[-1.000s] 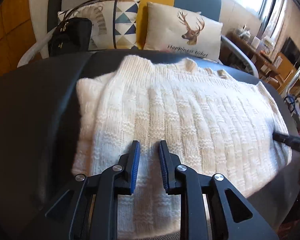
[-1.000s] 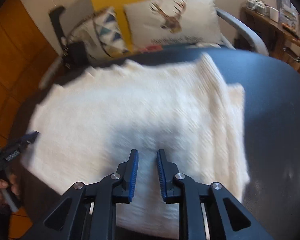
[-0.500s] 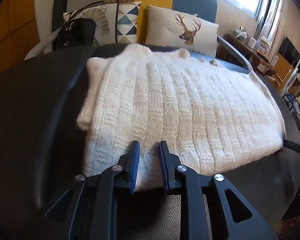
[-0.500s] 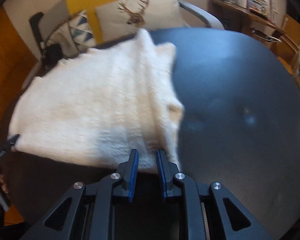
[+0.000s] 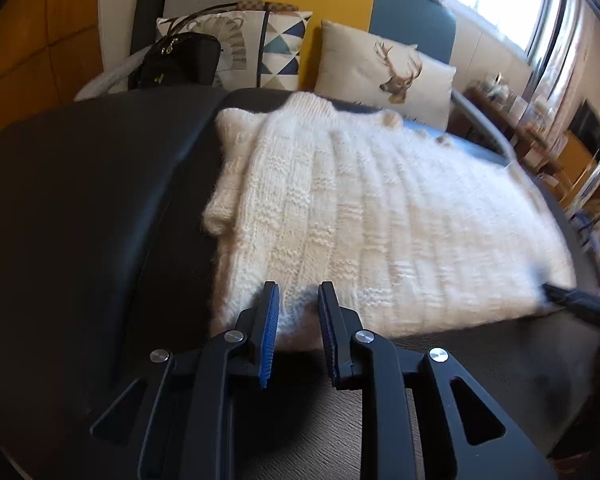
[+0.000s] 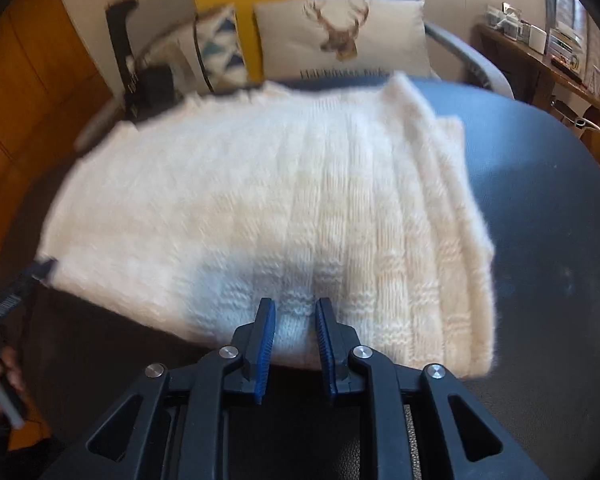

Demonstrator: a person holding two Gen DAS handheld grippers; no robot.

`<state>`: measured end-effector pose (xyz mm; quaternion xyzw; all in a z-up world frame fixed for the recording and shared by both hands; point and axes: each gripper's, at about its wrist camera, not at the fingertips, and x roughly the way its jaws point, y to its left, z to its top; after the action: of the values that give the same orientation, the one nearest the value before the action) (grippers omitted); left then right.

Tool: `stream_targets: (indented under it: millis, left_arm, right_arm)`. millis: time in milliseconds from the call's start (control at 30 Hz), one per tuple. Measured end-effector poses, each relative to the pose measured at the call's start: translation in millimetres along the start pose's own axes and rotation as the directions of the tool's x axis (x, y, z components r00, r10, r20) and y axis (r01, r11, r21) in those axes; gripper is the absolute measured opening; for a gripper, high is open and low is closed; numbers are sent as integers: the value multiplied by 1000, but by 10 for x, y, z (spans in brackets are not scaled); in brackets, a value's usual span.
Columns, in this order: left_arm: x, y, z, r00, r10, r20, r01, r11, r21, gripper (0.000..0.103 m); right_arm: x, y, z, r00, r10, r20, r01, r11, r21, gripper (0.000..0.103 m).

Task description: Fold clothes

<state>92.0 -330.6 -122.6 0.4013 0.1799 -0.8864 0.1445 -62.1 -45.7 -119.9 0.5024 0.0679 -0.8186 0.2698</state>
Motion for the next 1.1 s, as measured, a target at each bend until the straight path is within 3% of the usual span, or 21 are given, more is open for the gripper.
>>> stream_targets:
  millis: [67, 167, 233, 333, 400, 467, 533, 667, 833, 900, 967, 1033, 1100]
  left_arm:
    - [-195, 124, -31, 997, -45, 57, 48, 997, -62, 22]
    - [-361, 282, -46, 992, -66, 103, 76, 992, -98, 24]
    - [-390, 351, -38, 993, -44, 111, 54, 995, -87, 25]
    - [-346, 435, -38, 992, -67, 104, 75, 994, -82, 25]
    - [-295, 423, -30, 991, -97, 90, 103, 992, -69, 25]
    - [-116, 376, -28, 1000, -8, 22, 9, 999, -40, 26]
    - [36, 425, -65, 999, -26, -41, 23, 997, -77, 26]
    - [-27, 499, -62, 998, -63, -25, 60, 991, -121, 26]
    - [-186, 522, 64, 995, -76, 64, 83, 990, -118, 26]
    - [-70, 508, 94, 996, -81, 30, 84, 989, -121, 26]
    - [135, 498, 78, 997, -46, -64, 39, 993, -113, 26]
    - [168, 496, 40, 997, -47, -65, 40, 994, -106, 26]
    - [109, 518, 47, 995, -79, -62, 70, 989, -132, 26]
  right_arm:
    - [-20, 20, -5, 1000, -3, -1, 3, 1000, -1, 21]
    - [-173, 61, 75, 995, 90, 45, -92, 995, 38, 23]
    - [-207, 239, 99, 992, 110, 62, -110, 994, -13, 23]
    - [-162, 544, 116, 986, 153, 63, -147, 985, -94, 23]
    - [-32, 741, 137, 990, 133, 45, -125, 982, -139, 23]
    - [167, 823, 126, 995, 95, 2, -94, 983, -157, 23]
    - [314, 826, 76, 997, 70, -40, -76, 985, -156, 23]
    - [260, 772, 80, 995, 94, -41, -99, 985, -143, 23]
    - [126, 876, 293, 987, 161, 2, -159, 977, -143, 23]
    - [185, 945, 362, 986, 164, 2, -162, 977, -141, 23]
    - [333, 986, 351, 989, 143, -42, -148, 979, -141, 23]
    - [486, 1009, 303, 988, 119, -93, -132, 980, -148, 23]
    - [426, 1009, 261, 988, 131, -82, -143, 977, -160, 23]
